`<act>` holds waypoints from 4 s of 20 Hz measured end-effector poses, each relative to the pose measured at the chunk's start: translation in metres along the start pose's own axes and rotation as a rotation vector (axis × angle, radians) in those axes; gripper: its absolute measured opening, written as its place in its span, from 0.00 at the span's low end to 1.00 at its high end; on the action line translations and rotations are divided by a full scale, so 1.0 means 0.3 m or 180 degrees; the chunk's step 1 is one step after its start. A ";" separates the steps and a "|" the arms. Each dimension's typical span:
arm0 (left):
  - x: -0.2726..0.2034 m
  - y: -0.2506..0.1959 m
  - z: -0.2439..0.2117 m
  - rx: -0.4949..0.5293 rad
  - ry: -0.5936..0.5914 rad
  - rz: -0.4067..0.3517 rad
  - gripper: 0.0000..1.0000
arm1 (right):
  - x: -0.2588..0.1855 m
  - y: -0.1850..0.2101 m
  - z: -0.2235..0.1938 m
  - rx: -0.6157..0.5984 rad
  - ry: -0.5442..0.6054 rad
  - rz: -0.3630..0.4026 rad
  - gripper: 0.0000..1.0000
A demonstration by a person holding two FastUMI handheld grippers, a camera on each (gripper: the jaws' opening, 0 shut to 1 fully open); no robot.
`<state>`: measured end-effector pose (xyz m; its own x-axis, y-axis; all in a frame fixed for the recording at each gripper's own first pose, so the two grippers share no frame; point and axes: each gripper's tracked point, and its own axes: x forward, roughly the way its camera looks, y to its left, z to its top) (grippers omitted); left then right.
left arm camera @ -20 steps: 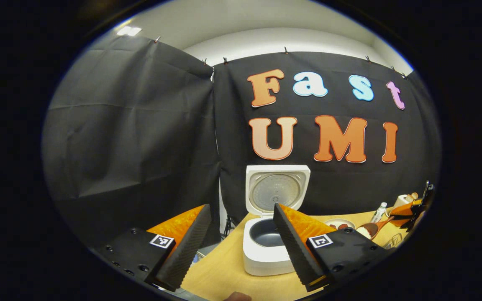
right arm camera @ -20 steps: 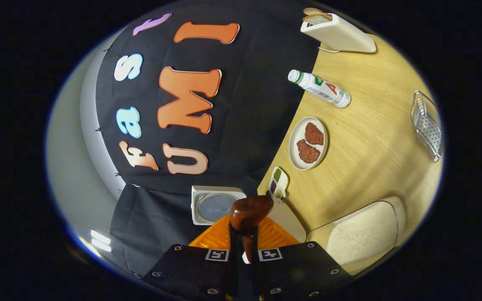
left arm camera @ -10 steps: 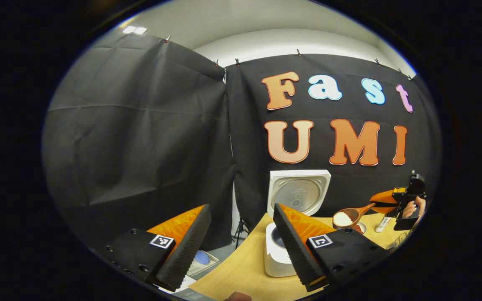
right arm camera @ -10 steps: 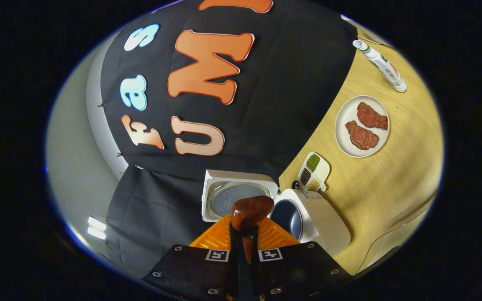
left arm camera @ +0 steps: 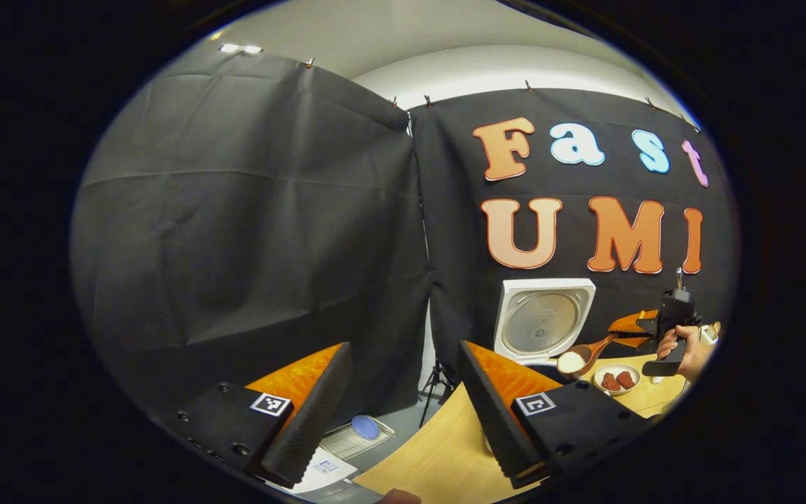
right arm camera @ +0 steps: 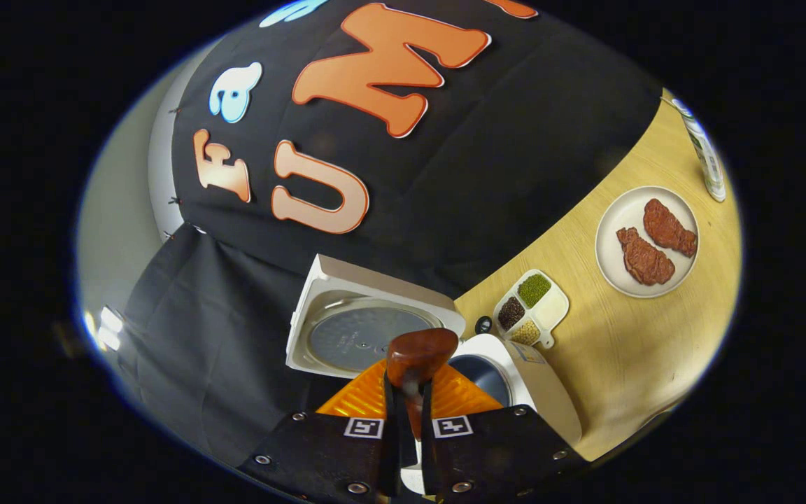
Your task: Close the left gripper, press the button to open the rice cooker; take a wooden spoon from the chopstick holder with the right hand, scoop a spoonful of rice and pour it into the rice cooker, then put the wooden spoon back into the chopstick holder.
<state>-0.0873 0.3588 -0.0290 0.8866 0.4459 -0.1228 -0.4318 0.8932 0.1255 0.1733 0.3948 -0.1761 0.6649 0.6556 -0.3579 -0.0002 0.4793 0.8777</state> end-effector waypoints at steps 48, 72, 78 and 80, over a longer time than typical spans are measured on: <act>0.023 -0.162 -0.032 0.0112 0.0015 -0.0320 1.00 | -0.191 0.314 -0.001 -0.3269 -0.0538 0.0225 0.11; -0.202 -1.059 0.006 0.0067 0.0082 -0.1603 1.00 | -1.099 -0.535 0.400 -0.1816 -0.1010 -0.1168 0.11; -0.238 -1.220 0.032 0.0096 0.0045 -0.1750 1.00 | -1.290 -0.771 0.451 -0.1482 -0.1204 -0.1609 0.12; -0.251 -1.253 0.040 0.0110 0.0036 -0.1775 1.00 | -1.311 -0.849 0.444 -0.1404 -0.1184 -0.1719 0.12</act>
<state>0.0102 -0.0114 -0.0551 0.9773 -0.0929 -0.1904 0.1081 0.9916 0.0705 0.0113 -0.0629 -0.2164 0.8635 0.0654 -0.5001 0.1495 0.9138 0.3775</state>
